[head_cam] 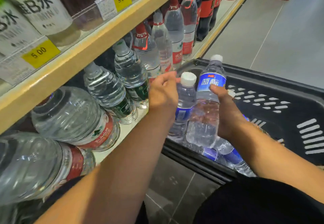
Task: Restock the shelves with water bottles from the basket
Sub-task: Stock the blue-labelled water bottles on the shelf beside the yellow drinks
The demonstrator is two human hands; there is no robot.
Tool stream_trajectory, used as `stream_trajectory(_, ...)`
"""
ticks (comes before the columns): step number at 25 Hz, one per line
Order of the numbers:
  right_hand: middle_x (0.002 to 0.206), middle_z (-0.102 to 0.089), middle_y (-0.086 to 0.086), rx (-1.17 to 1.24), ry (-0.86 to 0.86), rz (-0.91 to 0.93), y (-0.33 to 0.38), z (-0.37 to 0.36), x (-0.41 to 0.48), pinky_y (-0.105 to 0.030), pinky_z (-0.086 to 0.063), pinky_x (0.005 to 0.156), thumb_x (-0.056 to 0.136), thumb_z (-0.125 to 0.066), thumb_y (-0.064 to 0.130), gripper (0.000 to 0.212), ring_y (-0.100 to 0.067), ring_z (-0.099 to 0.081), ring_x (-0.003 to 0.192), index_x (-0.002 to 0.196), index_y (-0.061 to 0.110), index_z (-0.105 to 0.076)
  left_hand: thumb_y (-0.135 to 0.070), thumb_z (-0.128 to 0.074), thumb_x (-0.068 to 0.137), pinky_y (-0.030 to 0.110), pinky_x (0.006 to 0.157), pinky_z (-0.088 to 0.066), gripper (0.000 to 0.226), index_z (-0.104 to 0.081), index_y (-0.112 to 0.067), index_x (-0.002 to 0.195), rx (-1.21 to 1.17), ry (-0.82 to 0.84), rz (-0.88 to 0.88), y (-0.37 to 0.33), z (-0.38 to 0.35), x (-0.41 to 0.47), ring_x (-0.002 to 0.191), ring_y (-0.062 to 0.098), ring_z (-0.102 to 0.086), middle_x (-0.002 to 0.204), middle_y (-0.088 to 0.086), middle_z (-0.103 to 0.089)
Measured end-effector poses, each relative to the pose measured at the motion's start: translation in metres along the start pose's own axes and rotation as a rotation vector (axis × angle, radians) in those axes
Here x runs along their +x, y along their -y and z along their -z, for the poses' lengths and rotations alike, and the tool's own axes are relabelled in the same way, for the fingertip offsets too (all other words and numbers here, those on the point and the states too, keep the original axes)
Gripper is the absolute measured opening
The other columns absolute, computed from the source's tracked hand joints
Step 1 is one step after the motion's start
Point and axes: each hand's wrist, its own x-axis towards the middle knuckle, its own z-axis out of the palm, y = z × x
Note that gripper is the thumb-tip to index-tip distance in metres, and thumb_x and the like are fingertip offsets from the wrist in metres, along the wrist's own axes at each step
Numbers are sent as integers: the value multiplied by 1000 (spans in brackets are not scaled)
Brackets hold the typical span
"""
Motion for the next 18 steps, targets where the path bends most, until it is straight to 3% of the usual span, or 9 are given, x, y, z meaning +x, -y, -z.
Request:
stream_trajectory(1, 88, -71, -12, 18, -1, -12, -3, 0, 1, -38, -57, 70, 80, -54, 40, 35, -28, -69, 77, 99, 13, -66, -19, -48, 98, 19, 54, -53, 18, -66, -17, 96, 37, -37, 17, 2, -2, -4, 60, 8, -62, 72, -5, -64)
stream_trajectory(3, 92, -69, -13, 38, 31, -6, -7, 0, 3, -39, -57, 73, 78, -58, 37, 37, -29, -68, 81, 104, 12, -63, -16, -41, 99, 19, 44, -46, 24, -63, -21, 91, 25, -33, 65, 1, -1, -8, 55, 15, -61, 74, 1, -61)
stream_trajectory(6, 111, -60, -20, 74, 62, 23, -9, 2, 12, -52, -47, 92, 71, -69, 41, 64, -37, -58, 102, 122, 6, -55, -18, -43, 94, 37, 69, -51, 24, -65, -22, 84, 15, 24, 99, 6, 5, 1, 85, 29, -63, 91, 9, -64)
stream_trajectory(7, 118, -56, -22, 95, 71, 16, -9, 5, 14, -57, -42, 99, 71, -71, 43, 73, -41, -54, 109, 129, 4, -50, -22, -47, 89, 43, 80, -51, 20, -67, -20, 88, -36, 82, 117, 7, 7, 3, 94, 31, -62, 98, 11, -65)
stream_trajectory(9, 119, -58, -22, 146, 74, 21, -10, 12, 19, -57, -43, 98, 70, -72, 45, 76, -41, -55, 110, 130, 5, -50, -28, -55, 73, 51, 91, -48, 34, -67, -17, 103, 1, 256, 124, 12, 9, 8, 104, 32, -62, 109, 14, -66)
stream_trajectory(12, 108, -62, -17, 199, 92, 44, -13, 17, 20, -47, -51, 86, 74, -67, 42, 60, -33, -62, 98, 122, 9, -52, -31, -67, 67, 43, 94, -50, 47, -65, -24, 114, 240, 357, 30, 17, 7, 10, 108, 23, -63, 113, 6, -68)
stream_trajectory(15, 89, -68, -10, 174, 61, 59, -15, 19, 20, -41, -55, 75, 77, -62, 38, 42, -28, -67, 82, 108, 11, -58, -36, -73, 67, 46, 96, -51, 38, -69, -28, 104, 196, 304, 12, 18, 10, 12, 102, 21, -67, 105, 0, -72)
stream_trajectory(18, 89, -65, -13, 117, -4, -12, -17, 22, 18, -43, -49, 82, 56, -79, 46, 55, -30, -61, 83, 95, 11, -65, -19, -71, 78, 39, 85, -54, 18, -69, -20, 97, 46, 253, -2, 5, 18, 15, 83, 17, -68, 87, 0, -73)
